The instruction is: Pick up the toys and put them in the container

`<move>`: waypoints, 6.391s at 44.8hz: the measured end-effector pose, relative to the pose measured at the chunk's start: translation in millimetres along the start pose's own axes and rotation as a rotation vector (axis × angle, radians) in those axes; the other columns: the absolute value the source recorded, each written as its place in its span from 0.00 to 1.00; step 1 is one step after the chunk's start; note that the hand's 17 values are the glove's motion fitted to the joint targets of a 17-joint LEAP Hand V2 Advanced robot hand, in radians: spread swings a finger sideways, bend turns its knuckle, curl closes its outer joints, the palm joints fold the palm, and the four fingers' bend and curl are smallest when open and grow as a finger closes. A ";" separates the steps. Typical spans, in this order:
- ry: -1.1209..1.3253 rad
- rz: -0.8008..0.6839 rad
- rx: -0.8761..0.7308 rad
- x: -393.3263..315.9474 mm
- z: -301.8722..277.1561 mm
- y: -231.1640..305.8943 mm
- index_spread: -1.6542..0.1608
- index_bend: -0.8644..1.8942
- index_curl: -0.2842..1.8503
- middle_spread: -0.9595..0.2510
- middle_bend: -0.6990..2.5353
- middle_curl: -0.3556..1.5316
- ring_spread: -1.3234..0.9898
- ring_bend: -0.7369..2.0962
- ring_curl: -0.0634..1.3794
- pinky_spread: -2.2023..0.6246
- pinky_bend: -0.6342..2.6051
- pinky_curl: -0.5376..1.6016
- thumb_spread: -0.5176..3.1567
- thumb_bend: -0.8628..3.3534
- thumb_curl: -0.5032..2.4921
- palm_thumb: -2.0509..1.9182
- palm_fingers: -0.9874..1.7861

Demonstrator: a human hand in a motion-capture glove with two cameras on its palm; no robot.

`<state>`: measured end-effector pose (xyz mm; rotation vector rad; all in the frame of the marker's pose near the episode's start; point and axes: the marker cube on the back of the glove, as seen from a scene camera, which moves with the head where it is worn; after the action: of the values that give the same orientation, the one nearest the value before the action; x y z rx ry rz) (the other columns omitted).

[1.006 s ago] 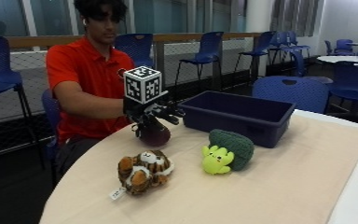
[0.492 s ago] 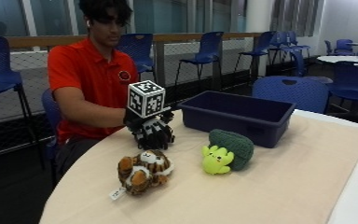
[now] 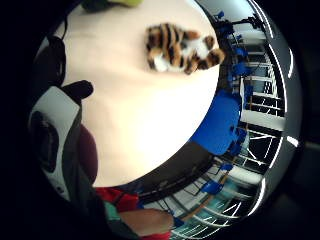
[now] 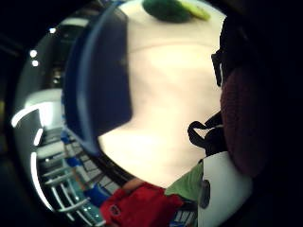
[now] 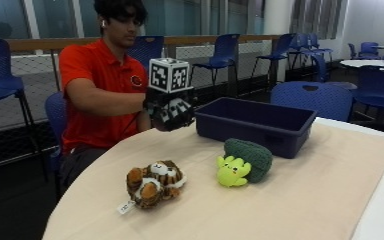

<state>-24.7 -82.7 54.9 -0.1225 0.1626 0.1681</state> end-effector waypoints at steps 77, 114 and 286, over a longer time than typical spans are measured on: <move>-0.108 0.264 -0.056 184.3 14.3 -97.8 0.72 0.35 0.24 0.75 0.25 0.34 0.59 0.31 0.24 0.83 0.53 0.43 0.41 0.18 0.26 0.49 0.27; -0.072 0.263 -0.111 187.5 74.7 -91.7 0.69 0.42 0.27 0.67 0.34 0.34 0.56 0.39 0.22 0.75 0.50 0.39 0.46 0.22 0.26 0.55 0.50; -0.096 -0.110 0.144 -59.7 -84.7 -139.4 0.67 0.39 0.28 0.45 0.35 0.41 0.36 0.58 0.36 0.64 0.52 0.41 0.44 0.27 0.39 0.70 0.64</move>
<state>-71.0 -239.9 -2.8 0.0203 0.0714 0.0522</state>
